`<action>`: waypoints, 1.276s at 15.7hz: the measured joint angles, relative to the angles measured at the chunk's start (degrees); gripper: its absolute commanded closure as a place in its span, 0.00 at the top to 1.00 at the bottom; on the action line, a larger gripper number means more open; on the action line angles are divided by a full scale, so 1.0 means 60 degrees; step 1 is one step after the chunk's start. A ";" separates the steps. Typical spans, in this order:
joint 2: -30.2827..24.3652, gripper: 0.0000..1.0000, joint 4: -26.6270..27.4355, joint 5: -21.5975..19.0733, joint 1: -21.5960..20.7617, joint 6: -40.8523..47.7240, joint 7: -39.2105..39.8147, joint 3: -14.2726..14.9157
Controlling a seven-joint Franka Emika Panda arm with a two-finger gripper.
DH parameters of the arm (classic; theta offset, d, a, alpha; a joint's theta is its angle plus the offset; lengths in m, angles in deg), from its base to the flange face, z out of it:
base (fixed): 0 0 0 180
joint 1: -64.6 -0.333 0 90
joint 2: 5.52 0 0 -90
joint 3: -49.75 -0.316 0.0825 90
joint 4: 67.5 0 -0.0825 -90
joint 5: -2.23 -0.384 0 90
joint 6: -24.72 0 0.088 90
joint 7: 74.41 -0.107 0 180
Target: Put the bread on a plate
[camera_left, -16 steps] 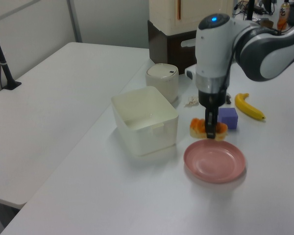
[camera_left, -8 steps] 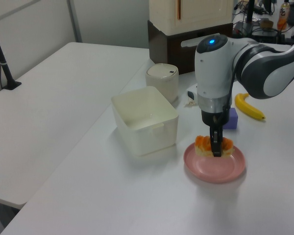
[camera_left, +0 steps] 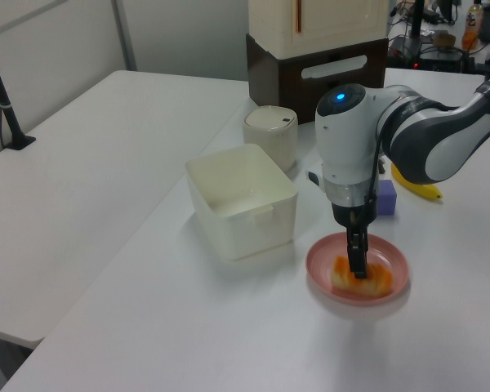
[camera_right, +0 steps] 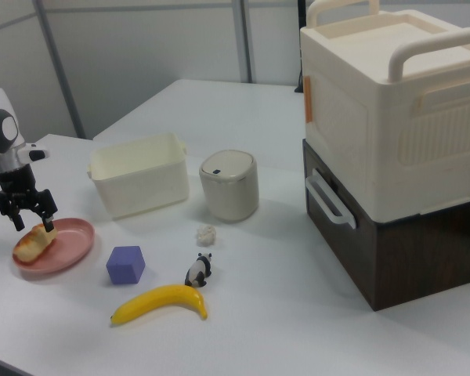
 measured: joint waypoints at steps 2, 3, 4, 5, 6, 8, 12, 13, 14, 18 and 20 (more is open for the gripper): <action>-0.0001 1.00 -0.0029 0.0041 0.0004 0.0000 0.0000 0.0000; -0.0001 1.00 -0.0042 0.0076 0.0007 0.0000 0.0000 0.0000; -0.0005 1.00 -0.0056 0.0095 0.0010 0.0000 0.0000 0.0006; -0.0019 1.00 -0.0078 0.0111 0.0020 0.0000 0.0000 0.0022; -0.0051 1.00 -0.0109 0.0126 0.0052 0.0000 0.0000 0.0037; -0.0230 1.00 -0.0208 0.0152 0.0222 -0.0001 0.0000 0.0054; -0.1056 1.00 -0.0268 0.0160 0.0959 0.0261 0.0001 0.0081; -0.1291 1.00 -0.0271 0.0163 0.1235 0.0426 0.0002 0.0087; -0.1536 1.00 -0.0274 0.0164 0.1556 0.0617 0.0009 0.0099; -0.2387 1.00 -0.0273 0.0165 0.2619 0.1167 0.0982 0.0573; -0.2691 1.00 -0.0272 -0.0164 0.2766 0.1323 0.1966 0.1295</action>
